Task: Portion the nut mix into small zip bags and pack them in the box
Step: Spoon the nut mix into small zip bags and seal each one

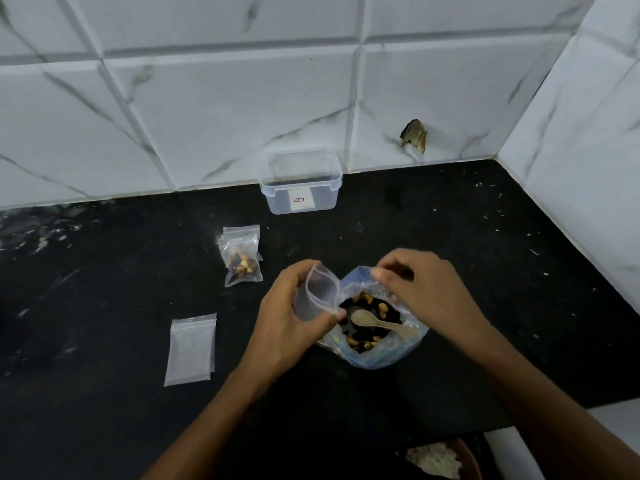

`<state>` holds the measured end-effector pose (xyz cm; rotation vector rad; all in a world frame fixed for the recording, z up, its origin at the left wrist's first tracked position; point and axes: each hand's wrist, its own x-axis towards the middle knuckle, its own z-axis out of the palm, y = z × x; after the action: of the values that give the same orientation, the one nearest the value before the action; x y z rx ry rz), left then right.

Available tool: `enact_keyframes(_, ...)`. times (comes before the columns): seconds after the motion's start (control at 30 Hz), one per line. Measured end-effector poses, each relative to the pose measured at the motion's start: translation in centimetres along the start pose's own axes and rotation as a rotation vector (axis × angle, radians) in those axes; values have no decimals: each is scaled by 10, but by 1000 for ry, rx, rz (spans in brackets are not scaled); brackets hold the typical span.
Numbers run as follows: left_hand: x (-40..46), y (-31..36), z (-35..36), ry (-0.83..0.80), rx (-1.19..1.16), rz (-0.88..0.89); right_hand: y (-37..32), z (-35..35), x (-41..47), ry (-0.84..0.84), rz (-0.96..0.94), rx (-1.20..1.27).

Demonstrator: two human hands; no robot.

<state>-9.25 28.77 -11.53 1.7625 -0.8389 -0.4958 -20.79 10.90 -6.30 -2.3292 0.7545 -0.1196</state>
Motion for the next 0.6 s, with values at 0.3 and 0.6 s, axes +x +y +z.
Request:
enact_keyframes(0.3, -29, -26, 2, -259, -30, -156, 57, 47, -7, -337, 10, -653)
enact_keyframes(0.6, -30, -29, 8, -335, -53, -187, 51, 25, -8, -194, -211, -839)
